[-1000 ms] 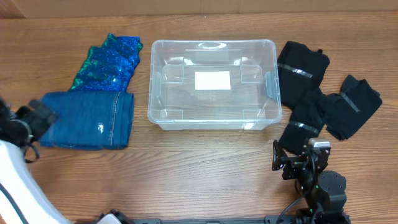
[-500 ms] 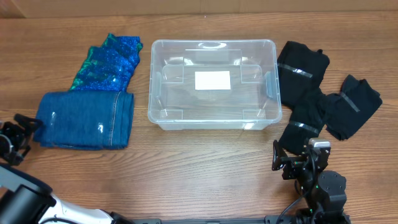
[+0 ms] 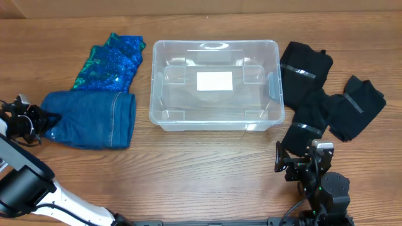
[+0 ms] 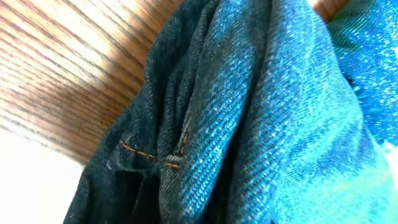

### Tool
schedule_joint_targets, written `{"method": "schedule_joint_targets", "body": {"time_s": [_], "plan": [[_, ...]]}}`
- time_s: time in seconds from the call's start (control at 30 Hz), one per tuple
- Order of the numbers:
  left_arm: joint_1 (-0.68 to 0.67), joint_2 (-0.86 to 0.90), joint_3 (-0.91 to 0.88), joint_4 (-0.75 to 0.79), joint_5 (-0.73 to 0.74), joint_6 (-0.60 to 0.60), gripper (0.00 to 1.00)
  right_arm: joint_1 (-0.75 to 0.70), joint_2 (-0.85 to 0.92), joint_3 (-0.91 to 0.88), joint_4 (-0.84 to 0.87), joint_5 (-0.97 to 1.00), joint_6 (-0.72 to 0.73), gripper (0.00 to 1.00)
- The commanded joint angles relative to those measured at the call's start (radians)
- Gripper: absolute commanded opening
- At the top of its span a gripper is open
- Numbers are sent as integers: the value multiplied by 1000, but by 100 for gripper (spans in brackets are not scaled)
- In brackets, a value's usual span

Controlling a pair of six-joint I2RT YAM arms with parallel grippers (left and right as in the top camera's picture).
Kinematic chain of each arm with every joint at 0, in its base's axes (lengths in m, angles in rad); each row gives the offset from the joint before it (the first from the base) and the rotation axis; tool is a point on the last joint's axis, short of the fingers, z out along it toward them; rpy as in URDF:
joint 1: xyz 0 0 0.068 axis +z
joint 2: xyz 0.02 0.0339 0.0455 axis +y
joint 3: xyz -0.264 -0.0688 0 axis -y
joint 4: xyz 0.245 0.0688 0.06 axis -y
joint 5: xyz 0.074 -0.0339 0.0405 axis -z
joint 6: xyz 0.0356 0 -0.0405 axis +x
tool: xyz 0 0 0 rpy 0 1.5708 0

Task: Pack container
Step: 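Lift the denim with the left gripper and lower it into the bin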

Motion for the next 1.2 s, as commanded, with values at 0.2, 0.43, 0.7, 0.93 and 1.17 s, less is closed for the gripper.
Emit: {"method": "schedule_joint_targets", "body": {"time_s": [0.2, 0.43, 0.7, 0.93, 1.17], "plan": [[-62, -242, 488, -515, 164, -124, 4, -5, -12, -10, -5, 8, -3, 100], [-153, -627, 660, -445, 296, -505, 4, -5, -12, -10, -5, 8, -3, 100], [-807, -754, 638, -280, -383, -955, 4, -5, -12, -10, -5, 8, -3, 100], [-1239, -455, 594, -199, -608, -1142, 4, -5, -12, -10, -5, 8, -3, 100], [-1318, -177, 594, -180, -552, -1284, 4, -5, -12, -10, -5, 8, -3, 100]]}}
